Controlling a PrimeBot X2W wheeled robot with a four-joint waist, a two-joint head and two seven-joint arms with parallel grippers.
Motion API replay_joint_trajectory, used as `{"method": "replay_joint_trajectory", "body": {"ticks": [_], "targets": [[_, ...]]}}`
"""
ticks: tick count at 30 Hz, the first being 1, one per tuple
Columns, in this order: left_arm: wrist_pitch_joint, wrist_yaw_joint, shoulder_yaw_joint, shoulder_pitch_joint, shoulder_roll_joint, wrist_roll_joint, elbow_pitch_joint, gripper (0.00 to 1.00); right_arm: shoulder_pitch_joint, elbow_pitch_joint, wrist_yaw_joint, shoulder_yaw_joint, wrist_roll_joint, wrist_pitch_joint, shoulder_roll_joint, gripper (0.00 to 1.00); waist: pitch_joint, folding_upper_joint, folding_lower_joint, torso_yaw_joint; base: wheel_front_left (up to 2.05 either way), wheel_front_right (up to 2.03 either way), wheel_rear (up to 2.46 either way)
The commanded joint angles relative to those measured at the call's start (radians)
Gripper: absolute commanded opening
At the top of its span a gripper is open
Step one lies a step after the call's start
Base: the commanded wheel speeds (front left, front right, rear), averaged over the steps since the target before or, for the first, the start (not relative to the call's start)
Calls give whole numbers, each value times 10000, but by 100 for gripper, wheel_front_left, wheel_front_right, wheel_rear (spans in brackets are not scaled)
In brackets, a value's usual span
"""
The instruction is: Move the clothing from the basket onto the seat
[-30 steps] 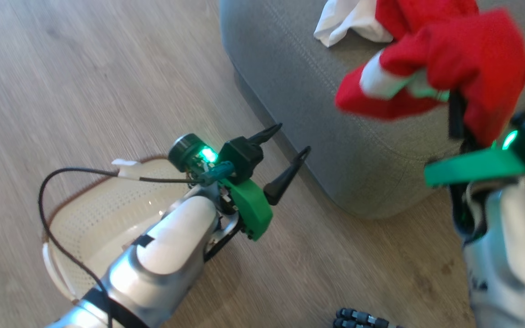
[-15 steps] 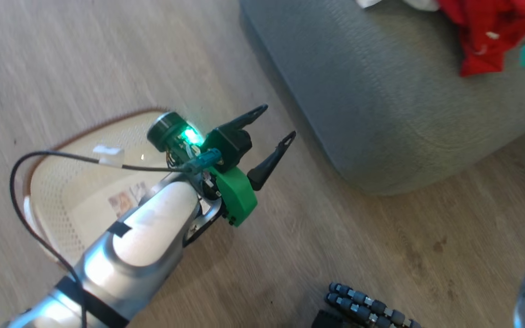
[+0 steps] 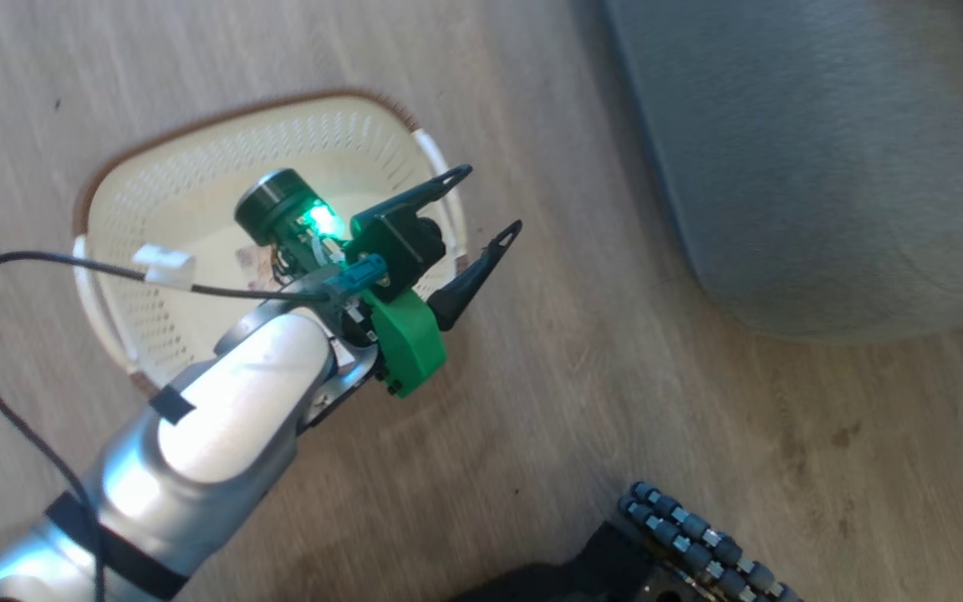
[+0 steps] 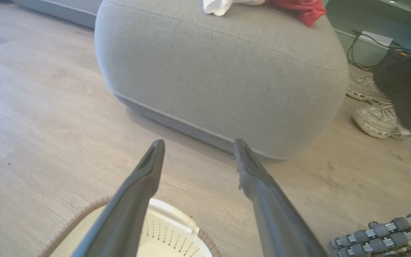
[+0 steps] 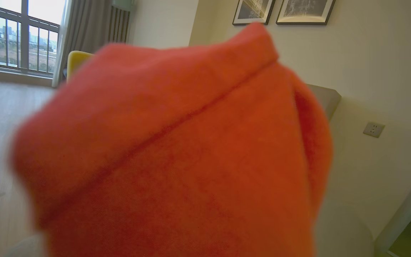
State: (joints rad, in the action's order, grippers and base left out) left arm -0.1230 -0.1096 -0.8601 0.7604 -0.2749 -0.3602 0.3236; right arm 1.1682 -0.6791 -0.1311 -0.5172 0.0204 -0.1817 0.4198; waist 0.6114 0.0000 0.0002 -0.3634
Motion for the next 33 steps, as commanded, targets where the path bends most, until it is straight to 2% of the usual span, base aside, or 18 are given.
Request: {"method": "replay_joint_trajectory", "body": {"ticks": [1, 8, 12, 16, 17, 19, 21, 22, 26, 27, 33], "targets": [[36, 45, 241, 256, -271, 111, -499, 100, 488, 160, 4, -382, 299, 318, 558, 0, 617, 0, -2, 562, 0, 0, 0], [68, 103, 235, 37, -819, 129, -939, 100, 721, -438, 4, -2074, 1050, 1174, 789, 0, 1308, 0, -2, 1177, 0, 0, 0], [29, 161, 217, -78, -984, 135, -1043, 100, 126, -718, 4, -3242, 1361, 1188, 464, 0, 1460, 0, -2, 1363, 0, 0, 0], [8, 210, 225, -109, -1044, 96, -1039, 100, -528, -1252, 4, -3876, 1630, 1008, -84, 0, 1459, 0, -2, 1383, 0, 0, 0], [4, 222, 222, -110, -1042, 87, -1016, 100, -679, -1440, 4, -3911, 1716, 957, -184, 4, 1428, 0, -2, 1373, 0, 0, 0], [-37, 218, 202, -95, -1030, 72, -993, 100, -947, -1788, 4, -3810, 1939, 753, -272, 33, 1332, 0, -2, 1340, 0, 0, 0], [-61, 226, 189, -75, -1012, 59, -980, 100, -1087, -2144, 4, -3653, 1963, 411, -296, 91, 1226, 0, -2, 1314, 0, 0, 0], [-87, 240, 192, -76, -1002, 47, -957, 100, -1189, -2370, 4, -3455, 1990, 229, -276, 100, 1143, 0, -2, 1300, 0, 0, 0], [-252, 293, 226, -120, -907, -67, -755, 100, -1516, -3304, 4, -2721, 1624, -413, -63, 100, 781, 0, -2, 1278, 0, 0, 0], [-252, 293, 226, -120, -907, -67, -755, 100, -1516, -3304, 4, -2721, 1624, -413, -63, 100, 781, 0, -2, 1278, 0, 0, 0], [-628, 333, 250, -289, -784, -239, -263, 100, -2325, -3800, 4, -1221, 748, -781, 1, 100, 51, 0, -2, 1373, 0, 0, 0]]}}
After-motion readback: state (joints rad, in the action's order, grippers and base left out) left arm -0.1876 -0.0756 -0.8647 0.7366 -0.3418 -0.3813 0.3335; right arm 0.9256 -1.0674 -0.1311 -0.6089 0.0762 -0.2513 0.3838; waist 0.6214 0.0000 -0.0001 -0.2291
